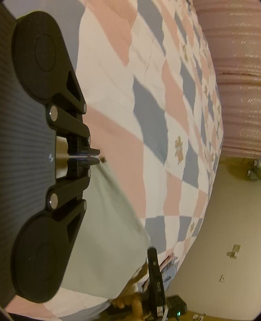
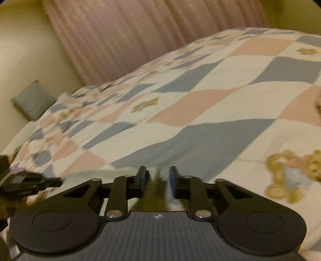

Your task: Fold clothes

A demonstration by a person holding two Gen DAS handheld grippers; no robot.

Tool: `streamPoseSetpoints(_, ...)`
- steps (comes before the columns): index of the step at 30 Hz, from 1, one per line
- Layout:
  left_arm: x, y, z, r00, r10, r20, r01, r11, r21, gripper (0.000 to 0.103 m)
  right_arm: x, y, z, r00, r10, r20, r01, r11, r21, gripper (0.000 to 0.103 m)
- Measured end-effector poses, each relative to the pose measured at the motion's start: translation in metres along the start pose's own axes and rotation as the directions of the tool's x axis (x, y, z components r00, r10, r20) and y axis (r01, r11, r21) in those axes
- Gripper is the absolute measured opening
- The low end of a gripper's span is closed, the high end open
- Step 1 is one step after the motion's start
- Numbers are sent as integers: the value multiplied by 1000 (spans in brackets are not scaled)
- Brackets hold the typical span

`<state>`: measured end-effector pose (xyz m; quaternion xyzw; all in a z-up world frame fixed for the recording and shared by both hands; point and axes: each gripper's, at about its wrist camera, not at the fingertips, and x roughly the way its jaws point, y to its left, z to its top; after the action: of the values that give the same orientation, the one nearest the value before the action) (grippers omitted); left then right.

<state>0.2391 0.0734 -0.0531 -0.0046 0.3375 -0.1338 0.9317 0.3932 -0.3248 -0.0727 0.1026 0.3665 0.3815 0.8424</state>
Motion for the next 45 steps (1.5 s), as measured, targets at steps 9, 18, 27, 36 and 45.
streamPoseSetpoints(9,-55,-74,-12,995,65,72,-85,947,310,31,-75,52,-27,994,-86,62,98,970,-224,27)
streamPoseSetpoints(18,-44,-197,-87,998,52,40,-65,638,768,41,-75,151,-123,965,-263,-22,131,548,-826,55)
streamPoseSetpoints(27,0,-214,-95,964,240,114,-217,468,857,25,-21,168,-164,931,-355,87,149,149,-978,54)
streamPoseSetpoints(36,4,-188,-87,953,288,95,-225,459,860,7,-5,139,-159,895,-427,127,191,110,-975,16)
streamPoseSetpoints(45,-40,-173,-93,957,276,92,-228,515,826,7,-24,179,-155,905,-413,100,201,207,-957,9)
